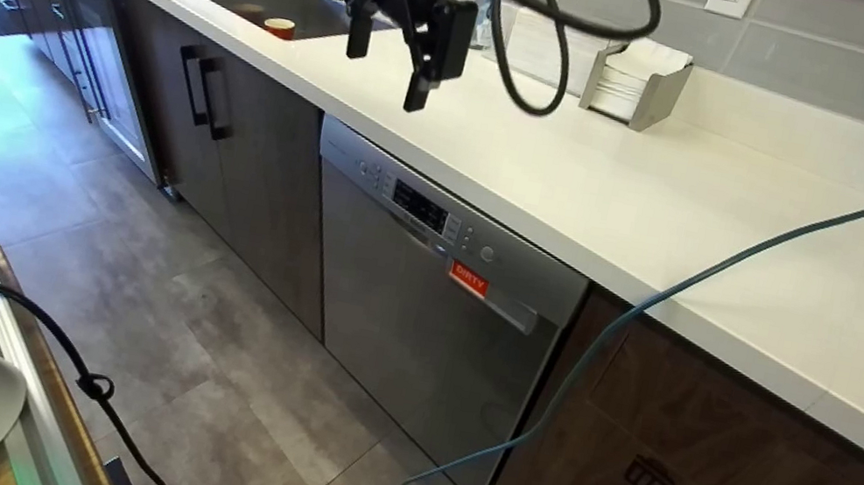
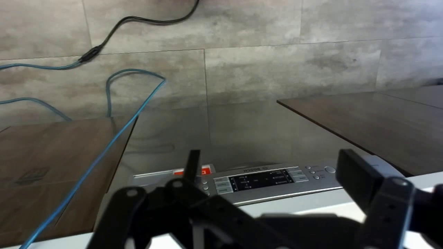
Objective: Press a button on the dishwasher
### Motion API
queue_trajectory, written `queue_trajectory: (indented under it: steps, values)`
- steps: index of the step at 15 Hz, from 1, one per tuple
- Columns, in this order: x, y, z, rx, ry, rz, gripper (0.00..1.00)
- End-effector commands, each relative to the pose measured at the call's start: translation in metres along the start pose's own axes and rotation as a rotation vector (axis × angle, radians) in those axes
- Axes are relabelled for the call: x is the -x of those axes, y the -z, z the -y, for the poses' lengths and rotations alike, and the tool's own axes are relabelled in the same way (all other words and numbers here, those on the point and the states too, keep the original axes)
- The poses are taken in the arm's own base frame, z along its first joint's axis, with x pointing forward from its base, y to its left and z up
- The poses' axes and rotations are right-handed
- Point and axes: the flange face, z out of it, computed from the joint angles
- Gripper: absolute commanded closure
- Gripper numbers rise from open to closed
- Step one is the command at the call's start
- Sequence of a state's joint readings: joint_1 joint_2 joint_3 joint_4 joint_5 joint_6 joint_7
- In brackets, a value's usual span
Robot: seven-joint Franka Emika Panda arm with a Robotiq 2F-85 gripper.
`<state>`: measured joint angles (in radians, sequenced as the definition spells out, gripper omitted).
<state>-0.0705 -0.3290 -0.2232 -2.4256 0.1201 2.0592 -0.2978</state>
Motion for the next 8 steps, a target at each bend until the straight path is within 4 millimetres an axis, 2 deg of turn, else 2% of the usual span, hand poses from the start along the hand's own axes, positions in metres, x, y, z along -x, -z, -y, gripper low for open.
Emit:
queue_trajectory:
  steps: [1,8]
  values:
    - [-0.003,-0.031,-0.015,-0.111,-0.034,-0.031,0.00]
    - [-0.020,-0.087,-0.027,-0.281,-0.174,-0.079,0.00]
